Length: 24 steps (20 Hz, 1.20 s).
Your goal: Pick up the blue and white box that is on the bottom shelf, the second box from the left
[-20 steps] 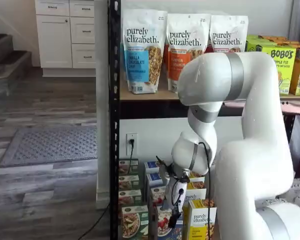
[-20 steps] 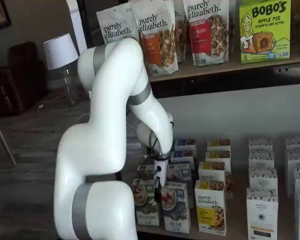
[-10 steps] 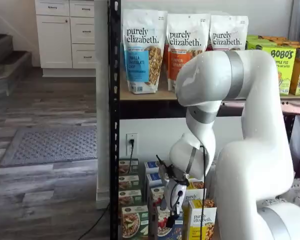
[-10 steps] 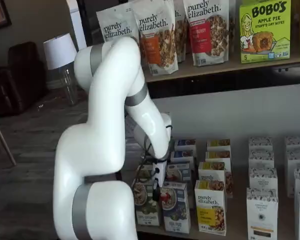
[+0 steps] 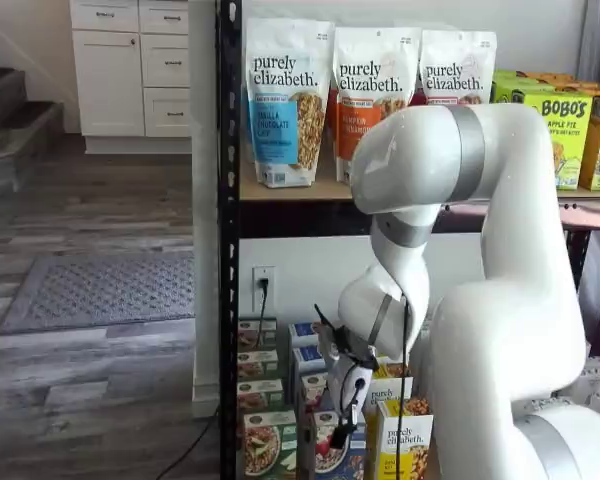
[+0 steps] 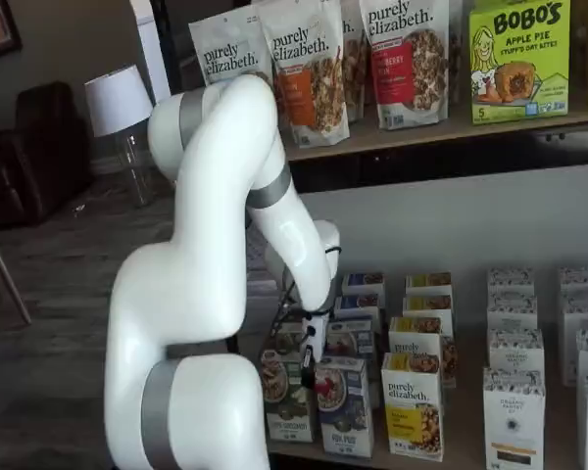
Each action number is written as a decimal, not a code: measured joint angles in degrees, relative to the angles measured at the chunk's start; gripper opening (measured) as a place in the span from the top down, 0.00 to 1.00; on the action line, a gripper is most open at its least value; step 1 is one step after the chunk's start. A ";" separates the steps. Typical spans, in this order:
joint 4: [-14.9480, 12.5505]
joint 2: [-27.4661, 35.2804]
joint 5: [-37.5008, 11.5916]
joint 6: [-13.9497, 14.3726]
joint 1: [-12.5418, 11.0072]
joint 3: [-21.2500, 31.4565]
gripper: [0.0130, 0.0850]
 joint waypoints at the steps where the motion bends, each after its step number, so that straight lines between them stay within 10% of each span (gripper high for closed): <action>1: 0.66 0.21 -0.09 -0.55 0.01 -0.38 0.00; 10: 1.26 3.10 -0.12 -1.09 -0.43 -4.71 0.00; 24: -4.96 10.30 1.29 2.85 -2.53 -13.35 0.00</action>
